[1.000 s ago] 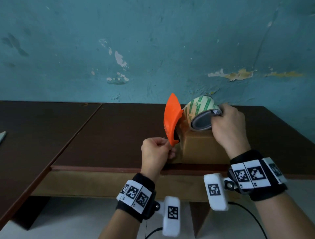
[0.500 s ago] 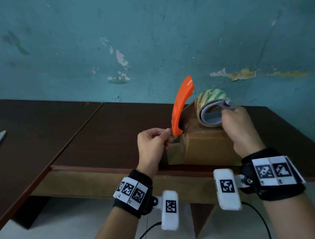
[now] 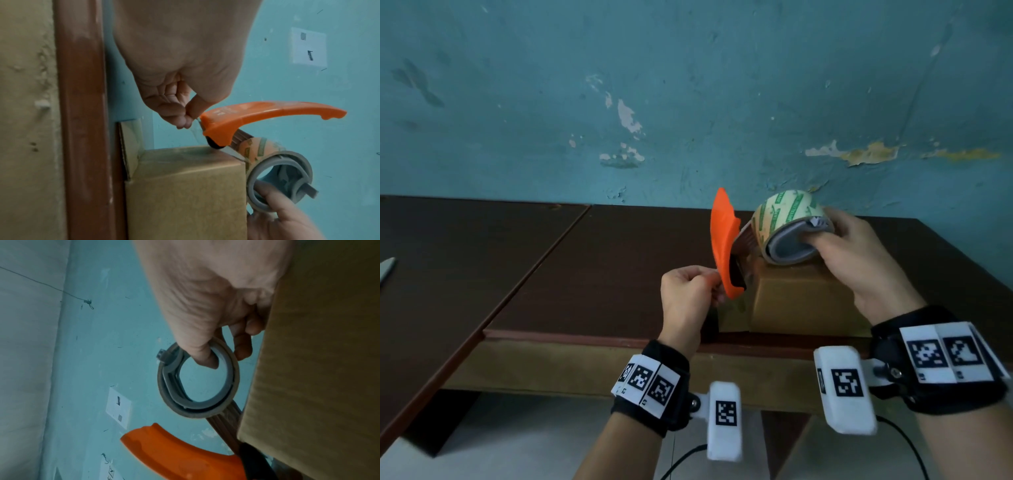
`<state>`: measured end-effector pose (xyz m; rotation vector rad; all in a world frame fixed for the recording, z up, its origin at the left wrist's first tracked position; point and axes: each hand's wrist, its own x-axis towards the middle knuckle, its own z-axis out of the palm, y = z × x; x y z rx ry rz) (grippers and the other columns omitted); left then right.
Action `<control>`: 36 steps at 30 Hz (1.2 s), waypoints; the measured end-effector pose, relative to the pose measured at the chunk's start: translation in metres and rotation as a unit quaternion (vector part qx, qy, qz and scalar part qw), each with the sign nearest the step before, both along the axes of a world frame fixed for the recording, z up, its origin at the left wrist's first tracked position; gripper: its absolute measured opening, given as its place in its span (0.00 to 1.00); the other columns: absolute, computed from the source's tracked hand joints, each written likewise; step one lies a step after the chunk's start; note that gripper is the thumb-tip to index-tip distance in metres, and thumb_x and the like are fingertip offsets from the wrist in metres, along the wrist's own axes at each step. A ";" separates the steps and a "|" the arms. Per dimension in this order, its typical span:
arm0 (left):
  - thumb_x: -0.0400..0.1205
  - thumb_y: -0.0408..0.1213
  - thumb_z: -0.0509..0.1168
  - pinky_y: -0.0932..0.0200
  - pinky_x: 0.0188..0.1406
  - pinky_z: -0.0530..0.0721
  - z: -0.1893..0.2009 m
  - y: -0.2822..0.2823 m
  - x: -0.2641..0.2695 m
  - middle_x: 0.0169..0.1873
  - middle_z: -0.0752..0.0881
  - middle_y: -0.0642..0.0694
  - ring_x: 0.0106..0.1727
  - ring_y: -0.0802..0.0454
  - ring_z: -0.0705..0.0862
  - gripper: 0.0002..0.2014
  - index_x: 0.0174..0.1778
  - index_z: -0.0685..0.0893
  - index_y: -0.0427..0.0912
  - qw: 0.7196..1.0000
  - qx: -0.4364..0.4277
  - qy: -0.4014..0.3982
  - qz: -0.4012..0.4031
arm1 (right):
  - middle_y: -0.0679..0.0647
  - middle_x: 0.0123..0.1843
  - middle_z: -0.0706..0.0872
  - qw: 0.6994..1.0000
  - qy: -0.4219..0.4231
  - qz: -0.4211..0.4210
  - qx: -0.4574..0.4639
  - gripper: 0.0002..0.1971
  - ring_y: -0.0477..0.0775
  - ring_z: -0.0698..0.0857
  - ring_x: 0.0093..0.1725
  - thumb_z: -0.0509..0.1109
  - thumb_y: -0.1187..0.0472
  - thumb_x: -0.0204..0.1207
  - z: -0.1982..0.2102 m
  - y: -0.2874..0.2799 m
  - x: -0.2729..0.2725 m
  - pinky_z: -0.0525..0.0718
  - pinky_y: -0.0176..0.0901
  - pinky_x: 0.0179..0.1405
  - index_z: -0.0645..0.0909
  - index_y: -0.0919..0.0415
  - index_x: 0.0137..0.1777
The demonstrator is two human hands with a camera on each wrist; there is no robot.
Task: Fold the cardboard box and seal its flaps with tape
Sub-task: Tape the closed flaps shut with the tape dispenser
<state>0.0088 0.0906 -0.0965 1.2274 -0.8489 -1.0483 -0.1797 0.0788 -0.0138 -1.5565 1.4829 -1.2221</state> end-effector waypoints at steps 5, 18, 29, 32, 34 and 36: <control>0.78 0.19 0.65 0.65 0.22 0.76 0.003 0.002 0.002 0.20 0.85 0.45 0.22 0.55 0.79 0.16 0.28 0.90 0.37 1.000 -0.005 -0.006 -0.019 | 0.43 0.43 0.89 0.999 -0.016 0.031 -0.008 0.08 0.30 0.79 0.25 0.68 0.57 0.85 0.000 0.000 -0.002 0.76 0.23 0.24 0.88 0.49 0.57; 0.84 0.24 0.68 0.65 0.25 0.77 0.003 -0.001 0.006 0.28 0.87 0.42 0.25 0.54 0.81 0.08 0.46 0.89 0.21 0.998 -0.006 0.049 -0.035 | 0.50 0.49 0.89 0.994 -0.106 0.031 -0.024 0.08 0.46 0.81 0.42 0.69 0.65 0.84 -0.002 -0.005 -0.009 0.78 0.31 0.32 0.85 0.51 0.54; 0.84 0.27 0.72 0.65 0.25 0.79 -0.006 -0.003 0.002 0.26 0.87 0.43 0.24 0.56 0.81 0.09 0.41 0.91 0.25 0.999 0.016 0.022 -0.034 | 0.46 0.49 0.91 0.993 -0.114 0.002 -0.028 0.10 0.46 0.83 0.47 0.68 0.64 0.84 -0.006 -0.007 -0.011 0.77 0.38 0.40 0.87 0.48 0.53; 0.84 0.28 0.72 0.64 0.25 0.80 -0.008 -0.004 -0.001 0.26 0.87 0.42 0.24 0.55 0.82 0.09 0.40 0.91 0.26 0.999 0.013 0.007 -0.037 | 0.45 0.46 0.91 0.992 -0.118 -0.003 -0.033 0.09 0.47 0.83 0.47 0.69 0.64 0.84 -0.007 -0.007 -0.011 0.77 0.38 0.41 0.87 0.48 0.51; 0.84 0.27 0.71 0.64 0.26 0.82 -0.009 -0.002 -0.006 0.26 0.88 0.42 0.25 0.55 0.82 0.08 0.42 0.91 0.26 0.999 0.015 0.003 -0.040 | 0.45 0.46 0.91 0.992 -0.119 -0.002 -0.036 0.08 0.48 0.84 0.47 0.69 0.63 0.83 -0.007 -0.006 -0.011 0.77 0.39 0.43 0.87 0.48 0.51; 0.85 0.27 0.71 0.64 0.27 0.83 -0.009 -0.001 -0.008 0.27 0.89 0.42 0.25 0.56 0.83 0.08 0.42 0.92 0.27 0.999 0.018 -0.002 -0.028 | 0.47 0.48 0.92 0.992 -0.120 -0.001 -0.036 0.07 0.50 0.84 0.49 0.70 0.62 0.83 -0.007 -0.005 -0.011 0.77 0.41 0.45 0.87 0.48 0.52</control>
